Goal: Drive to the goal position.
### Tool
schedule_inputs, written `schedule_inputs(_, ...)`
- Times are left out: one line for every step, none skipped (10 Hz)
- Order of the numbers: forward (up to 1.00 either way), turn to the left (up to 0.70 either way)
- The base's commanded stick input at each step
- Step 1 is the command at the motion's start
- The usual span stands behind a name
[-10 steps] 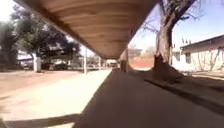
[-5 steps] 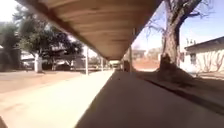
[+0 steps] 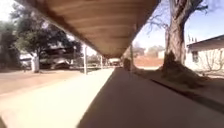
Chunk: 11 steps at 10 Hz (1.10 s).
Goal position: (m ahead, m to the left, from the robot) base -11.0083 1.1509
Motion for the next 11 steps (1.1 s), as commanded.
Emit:
schedule_inputs(0.85,0.0)
schedule_inputs(0.85,0.0)
schedule_inputs(0.85,0.0)
schedule_inputs(0.85,0.0)
schedule_inputs(0.85,0.0)
schedule_inputs(0.85,0.0)
schedule_inputs(0.85,0.0)
schedule_inputs(0.85,-0.06)
schedule_inputs(0.85,-0.2)
schedule_inputs(0.85,0.0)
schedule_inputs(0.85,0.0)
